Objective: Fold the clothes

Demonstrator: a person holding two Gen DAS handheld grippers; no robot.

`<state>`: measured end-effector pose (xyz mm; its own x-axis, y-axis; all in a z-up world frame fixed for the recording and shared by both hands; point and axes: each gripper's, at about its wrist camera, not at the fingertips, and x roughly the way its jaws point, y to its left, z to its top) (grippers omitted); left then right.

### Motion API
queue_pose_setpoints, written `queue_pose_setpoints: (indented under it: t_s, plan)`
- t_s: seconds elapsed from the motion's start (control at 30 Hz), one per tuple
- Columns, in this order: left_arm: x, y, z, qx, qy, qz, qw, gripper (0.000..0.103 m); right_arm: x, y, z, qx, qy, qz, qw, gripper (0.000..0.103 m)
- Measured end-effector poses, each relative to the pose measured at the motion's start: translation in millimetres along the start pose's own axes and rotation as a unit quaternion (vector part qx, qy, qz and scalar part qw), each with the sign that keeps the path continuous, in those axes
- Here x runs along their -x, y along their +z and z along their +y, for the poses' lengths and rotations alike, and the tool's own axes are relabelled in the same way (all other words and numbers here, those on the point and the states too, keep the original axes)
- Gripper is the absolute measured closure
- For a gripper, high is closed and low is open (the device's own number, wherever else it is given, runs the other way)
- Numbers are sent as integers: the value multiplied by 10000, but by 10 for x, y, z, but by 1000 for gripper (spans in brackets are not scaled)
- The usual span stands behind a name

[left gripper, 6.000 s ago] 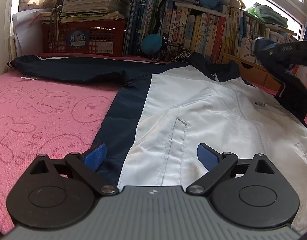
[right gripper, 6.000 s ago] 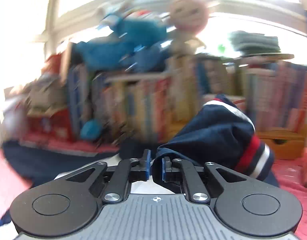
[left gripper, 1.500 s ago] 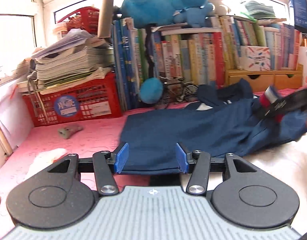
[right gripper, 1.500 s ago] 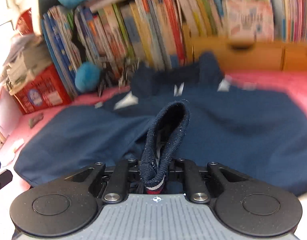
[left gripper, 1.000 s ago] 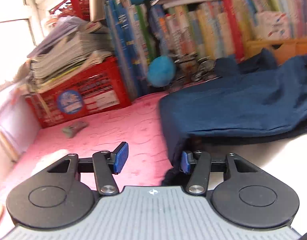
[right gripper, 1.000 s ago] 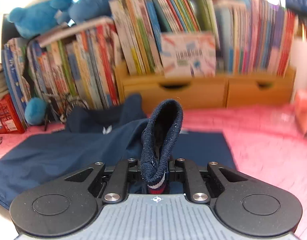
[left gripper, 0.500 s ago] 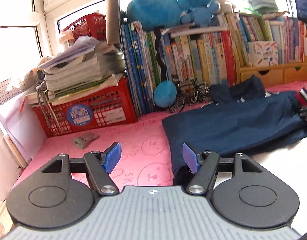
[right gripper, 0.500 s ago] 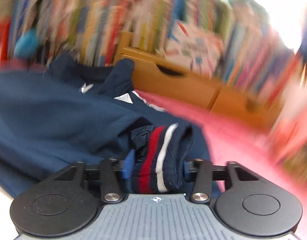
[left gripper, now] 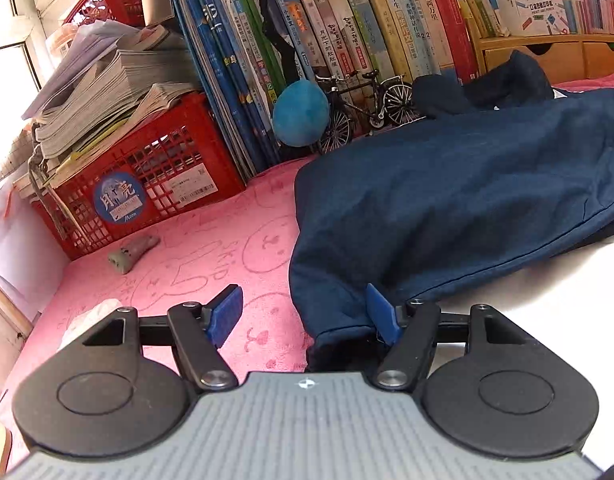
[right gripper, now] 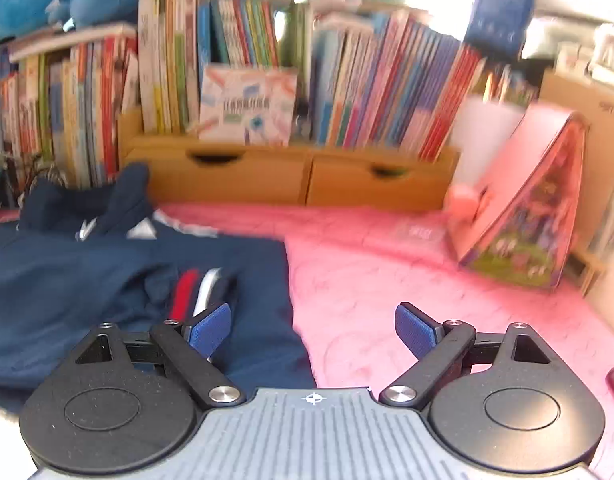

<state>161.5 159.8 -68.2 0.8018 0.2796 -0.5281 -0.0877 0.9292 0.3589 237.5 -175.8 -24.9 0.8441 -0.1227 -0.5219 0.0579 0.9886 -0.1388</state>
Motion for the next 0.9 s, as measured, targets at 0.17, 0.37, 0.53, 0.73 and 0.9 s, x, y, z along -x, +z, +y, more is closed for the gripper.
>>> queue_pose_setpoints:
  t_s: [0.17, 0.37, 0.53, 0.73, 0.9]
  plan:
    - [3, -12, -7, -60, 28, 0, 10000, 36, 118, -16, 605, 643, 1446, -51, 9874, 53]
    - [-4, -7, 46, 74, -66, 40, 9999, 33, 38, -228, 1205, 1456, 1916, 264, 9703, 62]
    - [-27, -2, 184, 349, -284, 147, 9989, 27, -216, -321, 819, 1837, 832, -13, 9795, 87]
    - [201, 187, 571, 846, -515, -116, 9950, 36, -4, -406, 983, 2481, 529, -299, 9668, 63]
    - [6, 678, 376, 869, -572, -488, 9934, 47, -225, -78, 1130, 1641, 1293, -2, 9779, 49]
